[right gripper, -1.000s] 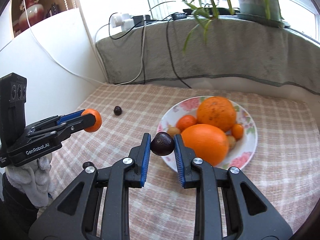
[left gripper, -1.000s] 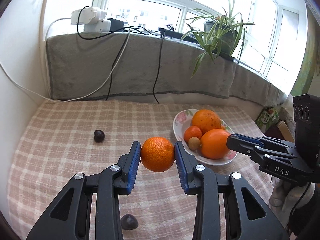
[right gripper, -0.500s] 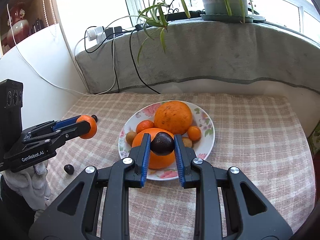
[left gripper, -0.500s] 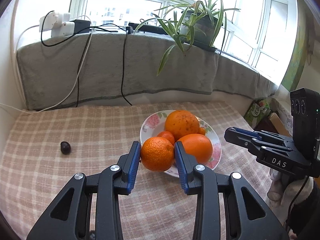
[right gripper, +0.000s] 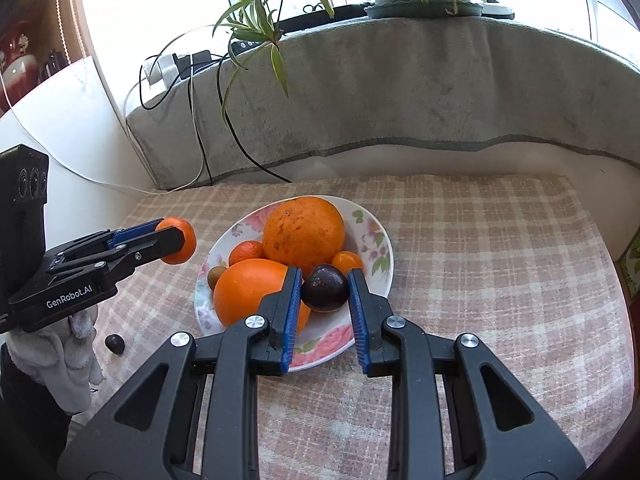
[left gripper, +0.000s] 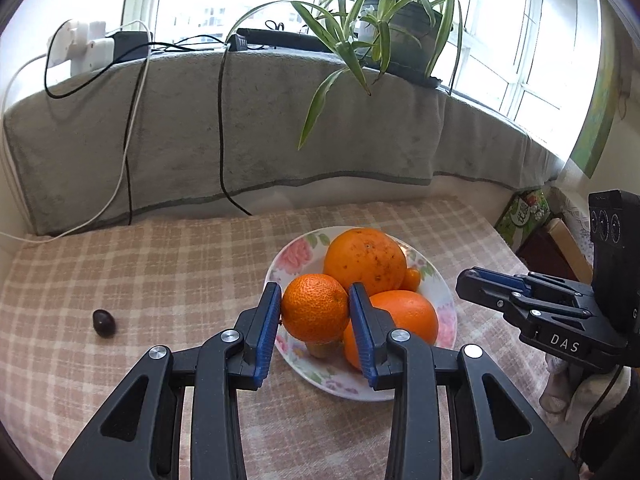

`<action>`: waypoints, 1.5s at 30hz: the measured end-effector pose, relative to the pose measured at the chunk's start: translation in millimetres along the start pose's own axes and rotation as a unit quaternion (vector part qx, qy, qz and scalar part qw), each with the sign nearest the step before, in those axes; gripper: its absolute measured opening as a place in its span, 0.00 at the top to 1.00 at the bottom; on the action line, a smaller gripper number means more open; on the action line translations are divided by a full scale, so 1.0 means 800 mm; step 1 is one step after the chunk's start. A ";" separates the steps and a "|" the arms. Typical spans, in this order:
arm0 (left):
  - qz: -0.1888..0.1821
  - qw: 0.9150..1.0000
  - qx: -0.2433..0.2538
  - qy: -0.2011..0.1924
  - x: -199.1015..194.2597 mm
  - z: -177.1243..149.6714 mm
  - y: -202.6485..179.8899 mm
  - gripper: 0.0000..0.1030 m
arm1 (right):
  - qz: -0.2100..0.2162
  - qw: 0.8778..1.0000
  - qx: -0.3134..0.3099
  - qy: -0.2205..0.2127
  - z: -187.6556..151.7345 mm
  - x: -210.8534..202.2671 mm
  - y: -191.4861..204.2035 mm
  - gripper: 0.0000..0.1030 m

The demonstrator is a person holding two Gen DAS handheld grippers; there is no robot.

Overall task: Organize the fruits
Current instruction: 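Lift the plum with the right gripper and carry it over the floral plate, then lower the plum onto the plate and open the right gripper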

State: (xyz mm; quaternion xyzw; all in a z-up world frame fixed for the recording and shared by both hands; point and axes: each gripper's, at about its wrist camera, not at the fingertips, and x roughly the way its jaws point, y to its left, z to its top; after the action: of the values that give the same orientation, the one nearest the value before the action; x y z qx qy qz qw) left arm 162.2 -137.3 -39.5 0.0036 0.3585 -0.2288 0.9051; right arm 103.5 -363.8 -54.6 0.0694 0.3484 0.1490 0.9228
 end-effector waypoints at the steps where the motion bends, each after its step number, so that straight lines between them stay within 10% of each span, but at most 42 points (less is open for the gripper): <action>1: 0.000 1.000 0.000 0.002 0.003 0.001 0.000 0.68 | 0.000 1.000 0.000 0.002 0.000 0.002 -0.001 0.76; 24: -0.001 1.000 0.004 0.018 0.042 0.019 -0.001 0.66 | 0.025 0.999 0.004 0.021 0.001 0.025 -0.007 0.76; 28: -0.004 1.000 0.004 0.013 0.040 0.020 -0.002 0.53 | 0.025 1.000 0.005 0.015 0.000 0.023 -0.007 0.45; 45: 0.014 1.000 0.013 -0.004 0.018 0.023 -0.011 0.23 | 0.024 1.000 -0.011 -0.006 0.001 0.005 0.009 0.18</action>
State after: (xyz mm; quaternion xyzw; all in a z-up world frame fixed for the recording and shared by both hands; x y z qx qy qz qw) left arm 179.3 -154.1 -34.0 0.0190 0.3517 -0.2209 0.9095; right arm 105.4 -355.9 -54.7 0.0688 0.3390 0.1744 0.9219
